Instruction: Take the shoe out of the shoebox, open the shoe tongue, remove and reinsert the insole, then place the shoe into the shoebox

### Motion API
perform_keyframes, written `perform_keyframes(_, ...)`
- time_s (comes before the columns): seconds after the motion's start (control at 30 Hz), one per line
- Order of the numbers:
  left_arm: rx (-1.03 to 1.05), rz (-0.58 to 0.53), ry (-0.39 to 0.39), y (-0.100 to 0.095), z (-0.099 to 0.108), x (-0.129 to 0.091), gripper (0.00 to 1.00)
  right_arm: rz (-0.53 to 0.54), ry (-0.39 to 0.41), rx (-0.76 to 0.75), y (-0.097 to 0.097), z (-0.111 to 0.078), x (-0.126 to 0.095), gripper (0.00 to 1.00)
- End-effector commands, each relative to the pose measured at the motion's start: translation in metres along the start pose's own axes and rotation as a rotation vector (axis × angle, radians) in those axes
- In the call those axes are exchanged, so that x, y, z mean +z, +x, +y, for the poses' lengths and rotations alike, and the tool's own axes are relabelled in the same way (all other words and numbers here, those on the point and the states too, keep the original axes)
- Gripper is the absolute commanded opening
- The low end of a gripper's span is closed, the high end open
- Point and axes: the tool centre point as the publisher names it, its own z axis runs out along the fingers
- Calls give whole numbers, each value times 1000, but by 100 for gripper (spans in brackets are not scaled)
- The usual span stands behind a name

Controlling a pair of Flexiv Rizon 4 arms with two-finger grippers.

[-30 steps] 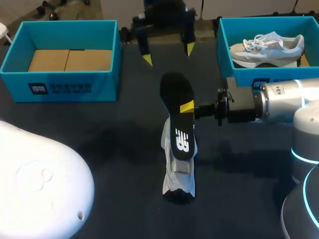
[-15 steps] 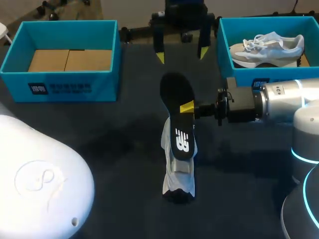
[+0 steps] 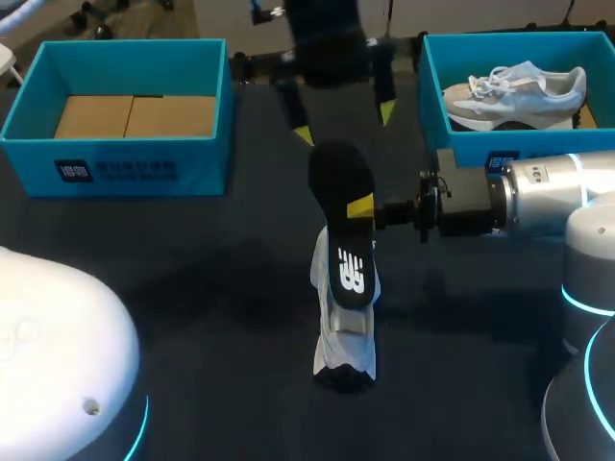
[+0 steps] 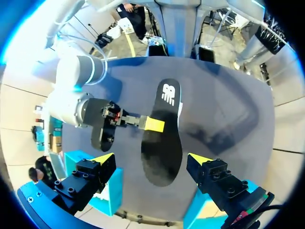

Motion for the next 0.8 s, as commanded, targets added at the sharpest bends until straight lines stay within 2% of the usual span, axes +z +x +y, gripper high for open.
perform_keyframes(0.03,11,-653,-33,25,-11,-13,100,0,-1,0,-1,0,2,0)
perform_keyframes(0.3,51,-864,-56,42,-17,-17,100,0,-1,0,-1,0,2,0)
perform_keyframes(0.47,45,-932,-109,48,-14,-18,100,0,-1,0,-1,0,2,0)
perform_keyframes(0.6,47,-977,-112,52,-13,-24,100,0,-1,0,-1,0,2,0)
perform_keyframes(0.7,53,-1031,-153,55,-13,-29,100,0,-1,0,-1,0,2,0)
perform_keyframes(0.8,69,-1115,-113,64,-12,-35,100,0,-1,0,-1,0,2,0)
